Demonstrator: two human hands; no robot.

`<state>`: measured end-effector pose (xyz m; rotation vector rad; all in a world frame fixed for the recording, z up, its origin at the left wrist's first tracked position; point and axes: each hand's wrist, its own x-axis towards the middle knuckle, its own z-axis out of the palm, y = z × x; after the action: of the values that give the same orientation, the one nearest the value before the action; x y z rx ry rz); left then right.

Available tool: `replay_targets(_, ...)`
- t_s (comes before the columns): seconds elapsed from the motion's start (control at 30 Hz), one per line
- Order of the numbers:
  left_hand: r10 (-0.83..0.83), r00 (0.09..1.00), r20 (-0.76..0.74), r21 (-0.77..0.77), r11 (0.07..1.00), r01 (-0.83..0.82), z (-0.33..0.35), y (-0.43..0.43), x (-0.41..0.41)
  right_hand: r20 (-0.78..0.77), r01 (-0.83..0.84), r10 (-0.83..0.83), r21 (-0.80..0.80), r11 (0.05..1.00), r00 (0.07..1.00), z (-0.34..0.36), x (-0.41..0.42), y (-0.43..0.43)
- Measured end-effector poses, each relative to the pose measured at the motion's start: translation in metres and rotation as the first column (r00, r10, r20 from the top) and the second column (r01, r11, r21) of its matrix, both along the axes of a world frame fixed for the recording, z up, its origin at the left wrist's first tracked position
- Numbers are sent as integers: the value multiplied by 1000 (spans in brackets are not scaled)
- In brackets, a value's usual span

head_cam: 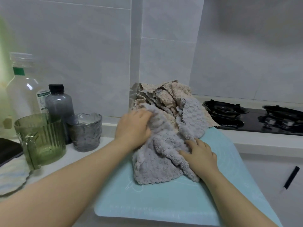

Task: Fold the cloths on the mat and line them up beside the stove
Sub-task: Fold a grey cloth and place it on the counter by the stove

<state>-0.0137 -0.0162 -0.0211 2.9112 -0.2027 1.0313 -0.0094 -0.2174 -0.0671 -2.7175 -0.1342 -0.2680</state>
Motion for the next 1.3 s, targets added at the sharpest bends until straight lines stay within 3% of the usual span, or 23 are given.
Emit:
replay_targets(0.07, 136, 990, -38, -74, 988, -139, -13, 5, 6, 29, 15, -17, 66, 998, 999, 2, -3, 0)
replay_targets(0.13, 190, 974, -123, -35, 980, -195, -31, 4, 9, 66, 27, -35, 114, 993, 997, 3, -6, -1)
replay_targets(0.23, 150, 988, -35, -127, 980, -153, -44, 4, 12, 148, 29, -47, 123, 992, 988, 2, -7, -2)
replay_targets(0.33, 23, 995, 95, -158, 987, -8, -43, 8, 14, 261, -4, -11, 60, 998, 965, 2, -5, -1)
replay_targets(0.4, -1, 987, 163, -167, 985, 29, -41, 10, 14, 448, -38, 36, -4, 999, 893, 7, -1, -3)
replay_targets(0.5, 59, 996, 64, -203, 978, -45, -35, 9, 15, 645, -15, 8, 6, 1000, 764, 19, 14, -3)
replay_targets(0.6, 106, 990, -90, -116, 987, -116, -38, 9, 20, 527, 59, -41, -16, 998, 849, 20, 32, -5)
replay_targets(0.7, 123, 982, -143, -49, 990, -131, -43, 14, 25, 254, 87, -52, -128, 988, 966, 5, 51, -12)
replay_targets(0.77, 149, 971, -186, -44, 986, -159, -43, 19, 27, 28, 73, -72, -55, 996, 997, -2, 61, -18)
replay_targets(0.8, 159, 967, -197, -59, 983, -174, -42, 21, 26, -2, 72, -72, 26, 997, 997, -6, 66, -22)
replay_targets(0.93, 199, 974, -112, -204, 954, -219, -33, 23, 21, 259, 65, -158, 334, 940, 953, -13, 73, -31)
replay_targets(1.0, 115, 993, 13, -377, 920, -101, -30, 21, 15, 397, 31, -206, 406, 913, 894, -7, 58, -29)
replay_targets(1.07, -167, 986, -7, -632, 765, 125, -28, 15, 4, 636, -115, -83, 264, 958, 767, 5, 36, -22)
replay_targets(1.1, -323, 944, -59, -719, 670, 185, -31, 11, -2, 712, -191, 62, 103, 976, 700, 10, 24, -18)
replay_targets(1.13, -428, 898, -104, -733, 643, 221, -36, 7, -9, 716, -274, 245, -78, 959, 654, 10, 13, -14)
replay_targets(1.2, -481, 859, -174, -596, 746, 297, -47, 6, -19, 547, -418, 522, -313, 853, 655, 0, -3, -10)
replay_targets(1.3, -542, 819, -191, -466, 784, 410, -53, 11, -32, 383, -484, 555, -271, 832, 739, -9, -19, -11)
